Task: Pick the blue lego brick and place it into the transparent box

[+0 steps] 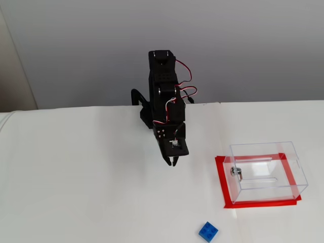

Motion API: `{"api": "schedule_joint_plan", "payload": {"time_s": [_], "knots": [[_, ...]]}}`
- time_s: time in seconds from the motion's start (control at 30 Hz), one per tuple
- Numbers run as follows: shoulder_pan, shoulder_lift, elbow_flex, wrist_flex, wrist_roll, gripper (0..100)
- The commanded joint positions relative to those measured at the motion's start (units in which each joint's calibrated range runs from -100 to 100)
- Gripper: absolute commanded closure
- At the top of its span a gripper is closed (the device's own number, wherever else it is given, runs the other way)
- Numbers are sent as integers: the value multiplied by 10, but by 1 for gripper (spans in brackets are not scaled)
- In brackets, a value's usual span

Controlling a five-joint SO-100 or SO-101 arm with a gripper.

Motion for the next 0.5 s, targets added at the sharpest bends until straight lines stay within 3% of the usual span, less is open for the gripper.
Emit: {"api": "schedule_joint_plan", "payload": {"time_s": [0.0,0.2,0.47], "knots": [[-2,66,-111,-6,17,98],[-17,160,-220,-5,17,98],[-33,275,-314,2,17,76]]}}
